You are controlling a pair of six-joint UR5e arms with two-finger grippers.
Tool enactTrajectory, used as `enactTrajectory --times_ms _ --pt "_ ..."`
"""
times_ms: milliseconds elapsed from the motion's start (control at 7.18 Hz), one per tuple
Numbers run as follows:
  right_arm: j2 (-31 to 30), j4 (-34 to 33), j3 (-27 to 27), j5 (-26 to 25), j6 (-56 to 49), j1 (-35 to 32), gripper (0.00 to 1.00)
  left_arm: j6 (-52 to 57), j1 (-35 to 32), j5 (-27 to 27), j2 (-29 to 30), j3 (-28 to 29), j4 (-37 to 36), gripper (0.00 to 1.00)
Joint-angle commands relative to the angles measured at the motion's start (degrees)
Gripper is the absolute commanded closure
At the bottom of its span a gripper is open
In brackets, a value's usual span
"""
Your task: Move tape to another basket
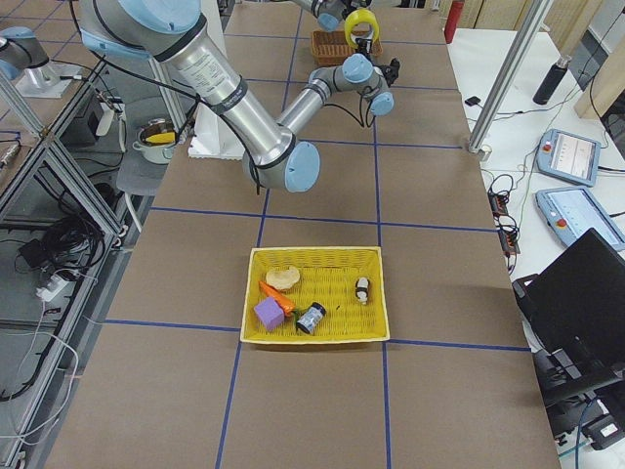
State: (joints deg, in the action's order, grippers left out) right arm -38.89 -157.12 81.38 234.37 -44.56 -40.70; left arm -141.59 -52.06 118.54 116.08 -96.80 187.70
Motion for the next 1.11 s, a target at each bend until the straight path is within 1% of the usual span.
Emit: enactTrajectory --times_ms 0,139,278,418,557,696,835,975 --pt "0.05 -0.20 0.01 -0.06 0.09 0.01 0.91 0.00 0.03 -0.59 -0.15 -0.14 0.20 0.97" --pt "0.48 -3.25 0.71 0.03 0.09 0.01 0.67 0.00 0.03 -0.59 -0.24 -0.14 0.73 1.00" --pt "1.44 -5.54 1.15 0.38 0.35 0.01 0.01 0.00 0.12 -0.68 -0.41 -0.06 1.17 1.00" --pt "1.36 -8.09 2.63 2.38 0.35 0.01 0.00 0.00 0.12 -0.59 -0.85 0.03 2.22 1.00" --pt "0.49 -8.81 4.30 2.40 0.35 -0.08 0.00 0.00 0.03 -0.59 -1.20 0.29 3.71 1.00" --pt "-1.60 -8.82 6.58 2.40 0.44 -0.60 0.00 0.34 0.03 -0.59 -3.20 0.47 5.55 1.00" --pt "-4.67 -8.73 9.39 1.62 0.44 -1.91 0.00 0.26 -0.32 -0.59 -4.79 0.47 8.18 1.00" --pt "-7.57 -8.64 11.76 0.13 0.53 -2.88 0.00 0.35 -0.49 -0.59 -6.29 0.47 9.33 1.00"
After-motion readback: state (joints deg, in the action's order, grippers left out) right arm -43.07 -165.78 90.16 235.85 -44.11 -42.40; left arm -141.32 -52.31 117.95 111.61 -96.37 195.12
